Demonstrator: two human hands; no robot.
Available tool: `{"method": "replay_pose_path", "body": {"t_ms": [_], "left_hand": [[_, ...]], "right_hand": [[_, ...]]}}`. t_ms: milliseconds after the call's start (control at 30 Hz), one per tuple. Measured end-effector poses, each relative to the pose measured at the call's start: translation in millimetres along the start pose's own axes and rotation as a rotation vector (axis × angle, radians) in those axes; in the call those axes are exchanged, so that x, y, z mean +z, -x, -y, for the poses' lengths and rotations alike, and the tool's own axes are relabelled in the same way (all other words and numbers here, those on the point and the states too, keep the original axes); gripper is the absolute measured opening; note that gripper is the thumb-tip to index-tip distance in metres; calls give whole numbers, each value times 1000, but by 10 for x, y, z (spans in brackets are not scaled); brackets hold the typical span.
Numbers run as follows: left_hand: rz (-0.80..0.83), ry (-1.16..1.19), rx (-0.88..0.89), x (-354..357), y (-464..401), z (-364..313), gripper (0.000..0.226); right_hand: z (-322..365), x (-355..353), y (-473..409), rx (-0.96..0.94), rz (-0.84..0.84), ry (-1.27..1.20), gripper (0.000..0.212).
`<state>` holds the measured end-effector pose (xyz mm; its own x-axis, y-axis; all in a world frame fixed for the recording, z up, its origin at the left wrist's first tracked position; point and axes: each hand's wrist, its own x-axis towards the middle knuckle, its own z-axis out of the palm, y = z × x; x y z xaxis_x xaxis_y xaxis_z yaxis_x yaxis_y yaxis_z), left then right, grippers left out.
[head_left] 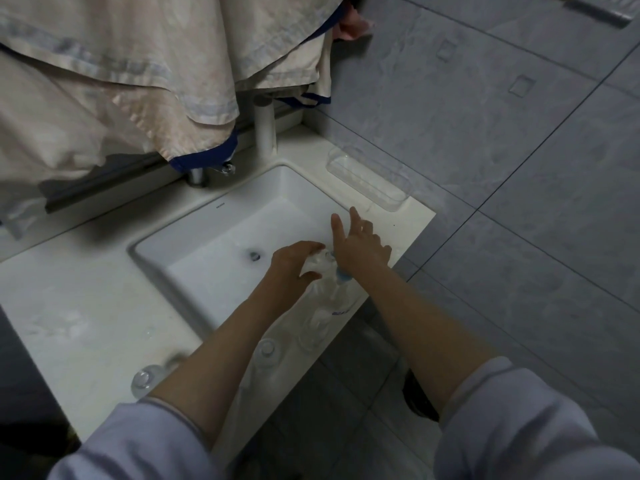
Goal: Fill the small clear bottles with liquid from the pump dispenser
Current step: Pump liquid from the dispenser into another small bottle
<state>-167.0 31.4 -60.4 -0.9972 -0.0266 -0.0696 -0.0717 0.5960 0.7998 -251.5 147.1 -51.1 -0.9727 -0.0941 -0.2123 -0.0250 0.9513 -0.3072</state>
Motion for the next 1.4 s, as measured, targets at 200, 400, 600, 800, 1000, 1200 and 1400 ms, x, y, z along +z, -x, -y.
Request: {"method": "replay_pose_path", "body": {"t_ms": [200,400,600,800,1000,1200,1400], "left_hand": [[-120,66,103,-14,30,82,48],[-130,79,121,32,36,135,47],[-114,34,104,-18,2,140,48],[-121,56,105,46,-15,220,49],[16,175,189,-16,-30,65,39],[-59,-6,50,18,-29,21,48],[-83,25,82,11,-18,90,48]], "right_hand": [[11,-26,-6,-5,-41,-26,72],[-6,34,14,5,-9,7,71],[18,-34,-38,-11,-34,-34,75],[-10,75,9,8,-30,-16,74],[1,-11,-42,-30,-68,-29,76],[-9,52,-20,-5,-67,-33,74],[-1,27,-20,-17,-49,-18,74]]}}
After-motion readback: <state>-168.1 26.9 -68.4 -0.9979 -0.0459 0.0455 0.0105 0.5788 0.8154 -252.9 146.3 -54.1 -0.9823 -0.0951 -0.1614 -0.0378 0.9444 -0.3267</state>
